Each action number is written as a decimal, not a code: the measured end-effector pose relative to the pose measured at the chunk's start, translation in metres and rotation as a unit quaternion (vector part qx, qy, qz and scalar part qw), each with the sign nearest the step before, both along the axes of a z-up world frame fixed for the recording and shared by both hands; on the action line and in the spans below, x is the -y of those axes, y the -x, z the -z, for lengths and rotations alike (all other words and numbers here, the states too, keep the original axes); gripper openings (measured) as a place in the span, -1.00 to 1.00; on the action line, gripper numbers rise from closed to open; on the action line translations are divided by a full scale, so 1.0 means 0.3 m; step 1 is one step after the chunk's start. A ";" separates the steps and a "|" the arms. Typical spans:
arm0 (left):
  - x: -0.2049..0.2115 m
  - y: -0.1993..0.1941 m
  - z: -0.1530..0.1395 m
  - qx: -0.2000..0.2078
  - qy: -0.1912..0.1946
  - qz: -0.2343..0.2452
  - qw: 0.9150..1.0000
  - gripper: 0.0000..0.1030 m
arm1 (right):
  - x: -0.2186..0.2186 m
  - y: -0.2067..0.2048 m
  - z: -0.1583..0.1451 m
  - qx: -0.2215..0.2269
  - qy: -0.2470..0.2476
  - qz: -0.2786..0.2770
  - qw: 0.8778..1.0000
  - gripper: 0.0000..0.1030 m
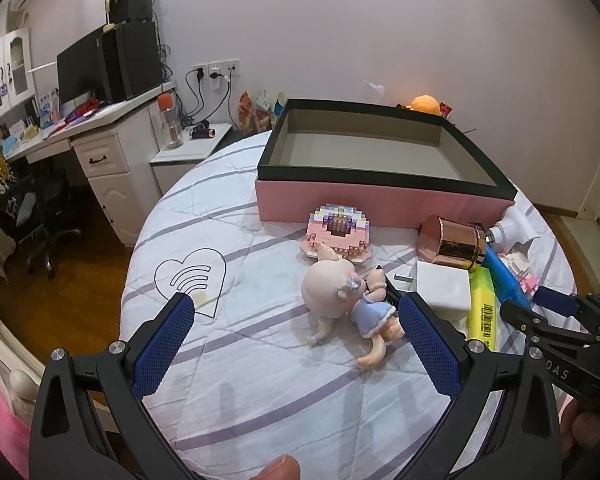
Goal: Organize rigid objects
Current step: 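Reach the right gripper down to the blue highlighter and close on it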
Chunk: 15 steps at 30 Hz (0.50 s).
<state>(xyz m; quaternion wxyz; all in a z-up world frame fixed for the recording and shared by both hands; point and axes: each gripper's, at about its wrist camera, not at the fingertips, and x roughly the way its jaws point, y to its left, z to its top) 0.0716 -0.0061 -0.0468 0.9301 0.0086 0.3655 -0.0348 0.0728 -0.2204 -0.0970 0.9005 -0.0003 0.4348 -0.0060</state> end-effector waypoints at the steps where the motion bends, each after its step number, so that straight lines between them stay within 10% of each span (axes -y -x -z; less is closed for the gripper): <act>1: -0.004 -0.001 -0.001 0.000 0.000 -0.001 1.000 1.00 | 0.001 -0.001 0.002 0.000 -0.001 0.001 1.000 0.06; 15: -0.034 -0.007 0.018 -0.004 0.009 -0.007 1.000 1.00 | -0.031 0.031 -0.026 -0.009 -0.019 -0.011 1.000 -0.06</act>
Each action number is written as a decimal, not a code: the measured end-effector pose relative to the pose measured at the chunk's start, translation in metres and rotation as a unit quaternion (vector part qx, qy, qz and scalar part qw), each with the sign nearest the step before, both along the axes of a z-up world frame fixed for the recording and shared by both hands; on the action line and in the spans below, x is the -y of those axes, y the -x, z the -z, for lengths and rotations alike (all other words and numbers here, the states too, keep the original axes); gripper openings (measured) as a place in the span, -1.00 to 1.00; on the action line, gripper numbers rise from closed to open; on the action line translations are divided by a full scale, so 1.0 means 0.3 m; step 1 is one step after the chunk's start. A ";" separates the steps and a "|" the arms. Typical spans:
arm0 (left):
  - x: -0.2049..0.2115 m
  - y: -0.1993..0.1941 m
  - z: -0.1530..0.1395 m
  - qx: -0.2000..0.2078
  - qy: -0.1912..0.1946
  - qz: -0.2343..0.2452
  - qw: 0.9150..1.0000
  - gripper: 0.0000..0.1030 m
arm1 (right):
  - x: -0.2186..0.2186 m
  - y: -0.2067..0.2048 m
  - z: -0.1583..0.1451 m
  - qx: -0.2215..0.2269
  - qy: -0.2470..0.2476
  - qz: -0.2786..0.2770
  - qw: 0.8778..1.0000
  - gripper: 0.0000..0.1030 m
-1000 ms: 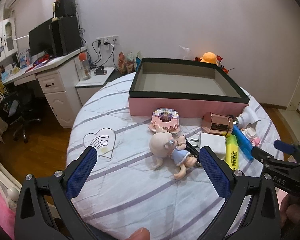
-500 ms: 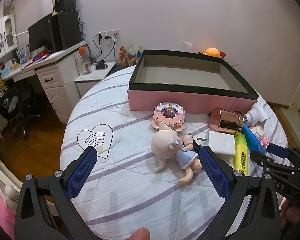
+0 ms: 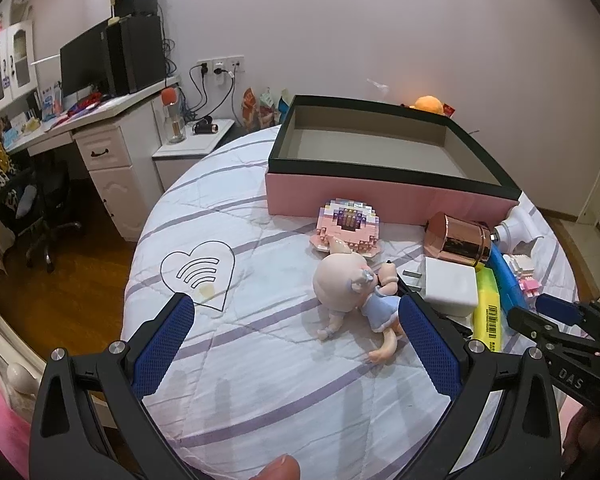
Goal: Organize rigid objects
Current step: 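Reach the right gripper down to the blue highlighter and close on it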
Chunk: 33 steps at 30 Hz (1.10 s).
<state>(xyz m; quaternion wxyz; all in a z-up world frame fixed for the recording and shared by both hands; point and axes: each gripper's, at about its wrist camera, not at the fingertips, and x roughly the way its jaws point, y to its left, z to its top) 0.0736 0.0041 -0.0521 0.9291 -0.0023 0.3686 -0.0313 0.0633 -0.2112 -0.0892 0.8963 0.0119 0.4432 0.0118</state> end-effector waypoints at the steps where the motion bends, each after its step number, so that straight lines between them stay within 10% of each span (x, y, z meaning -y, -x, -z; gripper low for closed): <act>1: -0.003 0.000 0.001 0.000 0.001 -0.001 1.000 1.00 | -0.003 0.006 -0.002 0.000 -0.004 -0.001 1.000 -0.16; 18: 0.002 0.003 0.007 -0.005 0.002 0.003 1.000 1.00 | -0.015 -0.002 -0.005 0.005 -0.005 0.002 1.000 -0.18; 33: 0.005 0.013 0.019 -0.011 0.002 0.008 1.000 1.00 | -0.056 -0.010 -0.003 0.003 -0.017 -0.013 1.000 -0.59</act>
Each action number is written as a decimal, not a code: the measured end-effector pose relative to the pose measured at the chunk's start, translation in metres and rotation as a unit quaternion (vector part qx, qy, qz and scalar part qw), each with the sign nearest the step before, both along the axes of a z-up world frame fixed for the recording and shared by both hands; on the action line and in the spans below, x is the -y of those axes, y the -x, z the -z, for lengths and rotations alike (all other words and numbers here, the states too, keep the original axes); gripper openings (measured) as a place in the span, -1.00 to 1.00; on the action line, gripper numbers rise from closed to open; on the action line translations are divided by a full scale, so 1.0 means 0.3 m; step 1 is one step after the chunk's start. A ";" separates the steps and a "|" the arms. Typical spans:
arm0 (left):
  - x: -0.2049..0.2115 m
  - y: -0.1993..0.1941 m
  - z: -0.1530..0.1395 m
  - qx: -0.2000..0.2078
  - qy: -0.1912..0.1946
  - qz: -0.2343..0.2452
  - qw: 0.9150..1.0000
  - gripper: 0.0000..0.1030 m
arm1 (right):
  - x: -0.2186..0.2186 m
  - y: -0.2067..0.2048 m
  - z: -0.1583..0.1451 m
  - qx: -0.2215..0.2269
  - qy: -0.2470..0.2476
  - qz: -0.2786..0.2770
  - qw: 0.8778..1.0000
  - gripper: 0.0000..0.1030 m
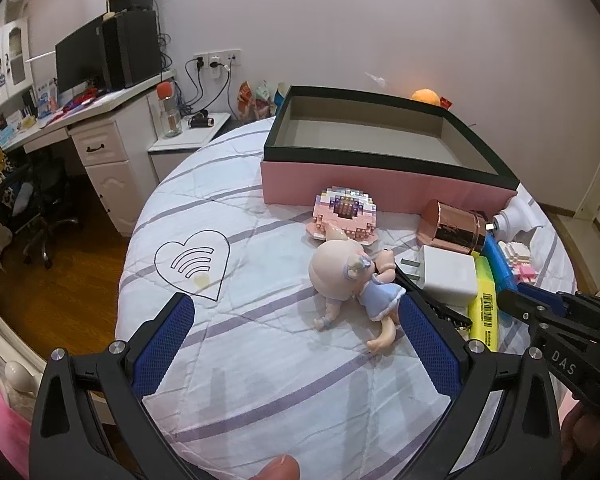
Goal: Organize rigid objects
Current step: 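Reach the right gripper down to the blue highlighter and close on it, then lift the blue highlighter with the right gripper and release it in the box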
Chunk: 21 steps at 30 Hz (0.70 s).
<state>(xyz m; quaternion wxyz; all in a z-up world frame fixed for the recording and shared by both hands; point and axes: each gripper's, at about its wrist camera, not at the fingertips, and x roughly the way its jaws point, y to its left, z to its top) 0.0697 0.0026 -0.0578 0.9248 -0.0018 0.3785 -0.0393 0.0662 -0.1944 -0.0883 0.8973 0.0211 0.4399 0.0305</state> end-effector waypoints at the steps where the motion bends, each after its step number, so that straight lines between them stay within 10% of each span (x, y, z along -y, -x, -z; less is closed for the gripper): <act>1: 0.001 0.001 0.001 0.000 0.000 0.000 1.000 1.00 | -0.006 0.001 -0.003 0.001 0.002 -0.002 1.000 -0.59; 21: 0.008 0.017 -0.013 0.000 -0.007 0.001 1.000 1.00 | 0.004 -0.044 0.034 0.006 0.012 0.007 1.000 -0.65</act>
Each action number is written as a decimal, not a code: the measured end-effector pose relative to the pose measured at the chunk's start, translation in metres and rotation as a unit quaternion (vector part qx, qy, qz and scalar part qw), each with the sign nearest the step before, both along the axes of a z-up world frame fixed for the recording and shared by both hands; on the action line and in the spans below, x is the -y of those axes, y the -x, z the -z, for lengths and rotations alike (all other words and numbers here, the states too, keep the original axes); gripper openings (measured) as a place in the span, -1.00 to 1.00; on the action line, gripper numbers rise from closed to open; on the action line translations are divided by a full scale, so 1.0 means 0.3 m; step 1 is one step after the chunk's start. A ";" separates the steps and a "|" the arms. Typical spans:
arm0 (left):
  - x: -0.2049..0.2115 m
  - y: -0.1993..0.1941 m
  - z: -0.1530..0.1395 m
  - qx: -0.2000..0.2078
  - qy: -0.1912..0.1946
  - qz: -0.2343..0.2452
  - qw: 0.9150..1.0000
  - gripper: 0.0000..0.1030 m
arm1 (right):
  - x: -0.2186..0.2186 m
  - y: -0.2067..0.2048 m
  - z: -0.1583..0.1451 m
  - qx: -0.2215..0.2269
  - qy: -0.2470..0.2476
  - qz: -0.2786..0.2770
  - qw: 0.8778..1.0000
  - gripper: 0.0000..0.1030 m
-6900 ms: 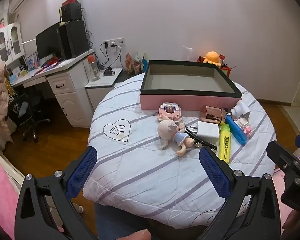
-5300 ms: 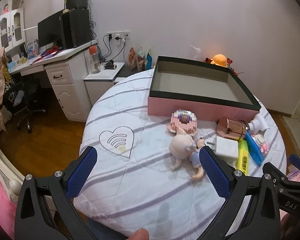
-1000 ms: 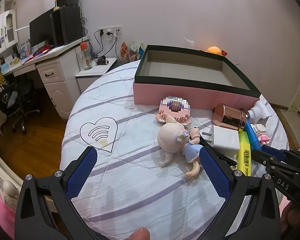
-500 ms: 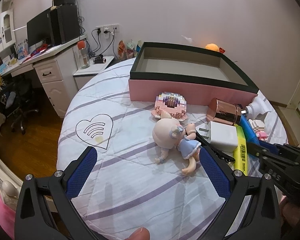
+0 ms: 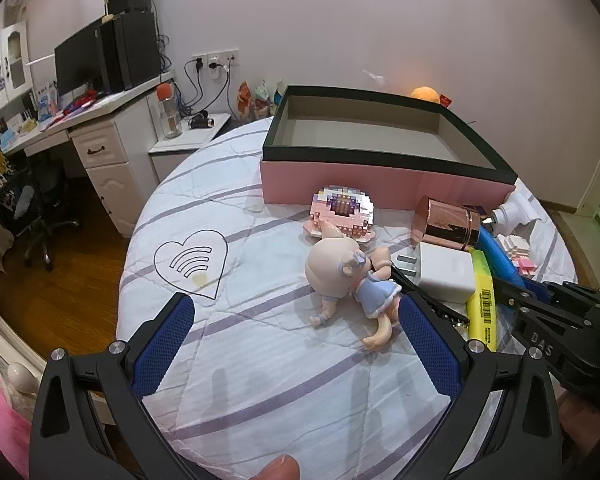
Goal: Organize rigid objects
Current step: 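Lift the blue highlighter with the right gripper and release it in the box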
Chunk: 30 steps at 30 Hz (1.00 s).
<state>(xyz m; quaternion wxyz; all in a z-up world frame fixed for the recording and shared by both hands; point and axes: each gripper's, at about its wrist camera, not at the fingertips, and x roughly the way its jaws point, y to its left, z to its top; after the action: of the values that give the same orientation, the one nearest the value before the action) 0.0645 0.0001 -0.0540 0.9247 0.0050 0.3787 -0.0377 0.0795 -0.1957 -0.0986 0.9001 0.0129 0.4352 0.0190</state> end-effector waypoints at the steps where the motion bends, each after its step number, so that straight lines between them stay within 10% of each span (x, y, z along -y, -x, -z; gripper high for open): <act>1: -0.001 0.001 -0.004 0.000 -0.001 -0.001 1.000 1.00 | -0.001 0.006 -0.005 0.001 -0.001 -0.001 1.000 -0.65; 19: 0.009 -0.031 -0.127 0.025 -0.007 -0.006 1.000 1.00 | 0.007 0.115 -0.235 0.070 -0.035 -0.007 0.997 -0.66; 30: 0.015 -0.356 -0.193 0.023 -0.007 -0.026 0.999 1.00 | 0.006 -0.230 -0.307 0.075 -0.043 -0.025 0.996 -0.66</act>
<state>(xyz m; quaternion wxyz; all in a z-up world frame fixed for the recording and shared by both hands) 0.1712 -0.0044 0.0038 0.9339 0.0023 0.3575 -0.0108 0.1484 -0.1974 -0.0066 0.9279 0.0395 0.3656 0.0615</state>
